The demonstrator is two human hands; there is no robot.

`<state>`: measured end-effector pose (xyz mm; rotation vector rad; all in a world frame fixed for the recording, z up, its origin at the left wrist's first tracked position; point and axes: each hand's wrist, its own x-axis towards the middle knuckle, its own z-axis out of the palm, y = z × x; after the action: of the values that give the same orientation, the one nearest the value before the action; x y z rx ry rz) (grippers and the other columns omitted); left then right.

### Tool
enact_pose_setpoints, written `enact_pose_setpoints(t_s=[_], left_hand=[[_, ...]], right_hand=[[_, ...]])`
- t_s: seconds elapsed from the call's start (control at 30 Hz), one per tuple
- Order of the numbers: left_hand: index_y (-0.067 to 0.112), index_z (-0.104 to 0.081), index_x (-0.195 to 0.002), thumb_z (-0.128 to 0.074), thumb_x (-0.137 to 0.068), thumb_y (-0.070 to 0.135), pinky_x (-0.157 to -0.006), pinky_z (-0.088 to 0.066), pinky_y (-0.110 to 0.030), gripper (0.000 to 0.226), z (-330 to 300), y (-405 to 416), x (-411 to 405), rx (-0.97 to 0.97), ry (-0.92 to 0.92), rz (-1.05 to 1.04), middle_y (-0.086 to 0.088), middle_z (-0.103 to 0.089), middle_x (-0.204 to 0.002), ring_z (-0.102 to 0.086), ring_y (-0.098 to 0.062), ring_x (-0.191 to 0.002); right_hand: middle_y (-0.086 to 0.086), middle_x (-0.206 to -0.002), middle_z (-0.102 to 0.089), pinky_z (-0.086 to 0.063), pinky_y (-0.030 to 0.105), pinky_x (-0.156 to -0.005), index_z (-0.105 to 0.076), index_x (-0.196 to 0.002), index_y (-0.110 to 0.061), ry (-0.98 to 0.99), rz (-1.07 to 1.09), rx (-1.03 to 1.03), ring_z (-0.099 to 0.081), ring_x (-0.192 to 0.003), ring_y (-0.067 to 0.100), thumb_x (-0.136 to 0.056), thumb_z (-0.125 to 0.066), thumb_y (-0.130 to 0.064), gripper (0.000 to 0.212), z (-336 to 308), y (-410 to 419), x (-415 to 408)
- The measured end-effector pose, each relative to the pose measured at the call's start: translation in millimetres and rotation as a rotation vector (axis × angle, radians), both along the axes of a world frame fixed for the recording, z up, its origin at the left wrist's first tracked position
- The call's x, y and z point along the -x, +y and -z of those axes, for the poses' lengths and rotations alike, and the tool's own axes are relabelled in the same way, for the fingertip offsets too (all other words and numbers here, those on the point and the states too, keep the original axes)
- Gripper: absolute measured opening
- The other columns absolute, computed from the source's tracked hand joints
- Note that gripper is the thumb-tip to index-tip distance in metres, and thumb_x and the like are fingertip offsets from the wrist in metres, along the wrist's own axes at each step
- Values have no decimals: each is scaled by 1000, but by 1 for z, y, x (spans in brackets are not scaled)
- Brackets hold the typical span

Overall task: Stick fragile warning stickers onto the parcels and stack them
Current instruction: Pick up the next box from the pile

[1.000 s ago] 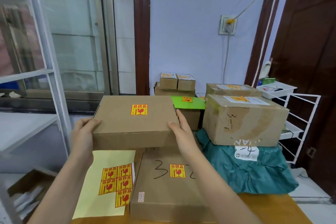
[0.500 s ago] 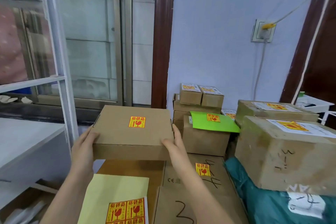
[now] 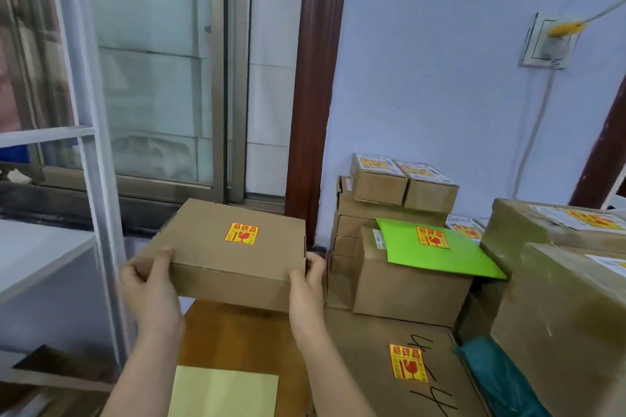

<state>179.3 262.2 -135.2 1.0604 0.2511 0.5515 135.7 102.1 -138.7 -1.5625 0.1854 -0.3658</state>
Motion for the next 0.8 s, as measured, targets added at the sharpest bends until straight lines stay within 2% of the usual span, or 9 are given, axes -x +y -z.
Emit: enact_pose_setpoints(t_s=[0.1, 0.2, 0.27, 0.37, 0.57, 0.7, 0.8], left_hand=[[20, -46, -128, -60, -91, 30, -92, -35, -29, 41, 22, -7, -12, -9, 36, 25, 5, -46, -119, -44, -14, -111], [30, -45, -123, -59, -90, 39, -102, -38, -39, 36, 50, -11, -21, -4, 110, 73, 5, -48, -121, -47, -18, -116], [26, -45, -124, -57, -92, 37, -104, -38, -42, 36, 62, -14, -25, -10, 145, 91, 2, -50, -122, -48, -21, -116], [17, -44, -131, -53, -94, 37, -101, -38, -40, 43, 63, -19, -27, -99, 173, 107, -3, -49, -125, -46, -23, -115], [15, -39, -135, -45, -96, 46, -96, -36, -43, 50, 76, -16, -37, -332, 255, 143, -10, -47, -133, -44, -32, -121], [15, -35, -139, -44, -97, 42, -98, -38, -45, 50, 83, -19, -42, -500, 241, 168, -12, -46, -136, -44, -34, -122], [11, -35, -141, -48, -97, 36, -104, -34, -48, 53, 83, -23, -41, -605, 230, 62, -16, -42, -140, -36, -34, -129]], right_hand=[[-14, -111, -49, -40, 16, -82, -33, -130, -25, 17, 64, 61, -49, -103, 2, -98, -41, -12, 36, 18, -1, -10], [-9, -127, -39, -37, 12, -88, -32, -140, -19, 15, 159, 207, -44, -110, 2, -97, -43, -11, 45, 29, -3, -18], [-6, -137, -33, -37, 16, -95, -30, -144, -15, 29, 217, 342, -39, -122, 8, -96, -45, -13, 51, 35, -6, -23], [-1, -143, -29, -37, 22, -99, -29, -147, -13, 64, 272, 494, -33, -130, 14, -96, -46, -19, 54, 40, -10, -25], [4, -150, -26, -33, 31, -107, -21, -150, -12, 245, 233, 671, -22, -138, 20, -96, -43, -26, 60, 43, -11, -26], [5, -154, -24, -24, 33, -113, -33, -145, -11, 303, 149, 842, -17, -141, 24, -95, -42, -28, 54, 44, -6, -23], [6, -148, -31, -23, 36, -115, -49, -135, -11, 295, 153, 932, -22, -139, 24, -94, -43, -29, 45, 44, -4, -22]])
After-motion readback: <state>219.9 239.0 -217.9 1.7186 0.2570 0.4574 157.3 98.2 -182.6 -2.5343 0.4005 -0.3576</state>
